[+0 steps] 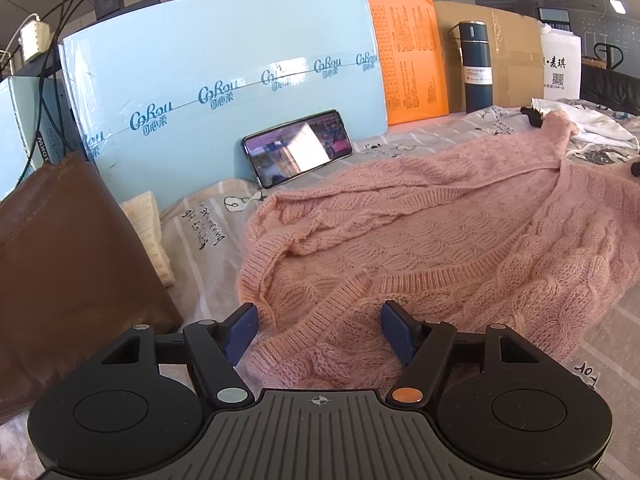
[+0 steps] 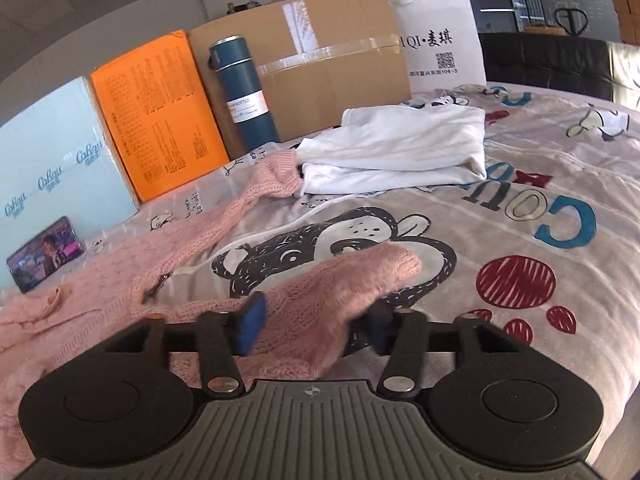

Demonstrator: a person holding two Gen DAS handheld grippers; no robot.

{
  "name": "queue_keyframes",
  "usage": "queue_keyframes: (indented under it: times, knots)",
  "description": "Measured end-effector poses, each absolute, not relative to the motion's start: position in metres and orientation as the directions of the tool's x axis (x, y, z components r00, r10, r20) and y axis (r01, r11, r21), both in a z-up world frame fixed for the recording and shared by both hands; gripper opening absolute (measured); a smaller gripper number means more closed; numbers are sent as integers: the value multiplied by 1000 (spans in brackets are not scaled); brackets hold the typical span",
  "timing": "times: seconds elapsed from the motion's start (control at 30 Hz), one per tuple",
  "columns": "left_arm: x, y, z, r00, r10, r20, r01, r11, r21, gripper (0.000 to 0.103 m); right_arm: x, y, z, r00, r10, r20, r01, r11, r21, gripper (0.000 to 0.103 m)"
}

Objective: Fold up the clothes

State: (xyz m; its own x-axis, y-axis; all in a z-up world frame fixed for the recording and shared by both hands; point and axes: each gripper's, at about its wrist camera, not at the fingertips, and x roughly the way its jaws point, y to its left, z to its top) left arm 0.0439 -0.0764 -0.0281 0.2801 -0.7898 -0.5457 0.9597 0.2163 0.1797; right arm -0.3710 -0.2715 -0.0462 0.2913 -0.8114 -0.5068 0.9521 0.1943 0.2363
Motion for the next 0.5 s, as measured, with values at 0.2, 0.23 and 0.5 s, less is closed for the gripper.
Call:
queue_keyframes:
  times: [0.2,0.23,0.5]
  knots:
    - [58,-76,-30,289,-772,-567,956,262,130,71,-389,-262,-21,222,-911,-347,969,168,179,7]
    - [58,-76,-31,290,-770,-569,956,263,131,72,-391,-263,-18,218,-917,-334,972,171,164,7]
    - [54,-76,-28,323,-767,-554,946,274,173,74,-385,-286,-38,137,-899,-415,987,162,-24,9]
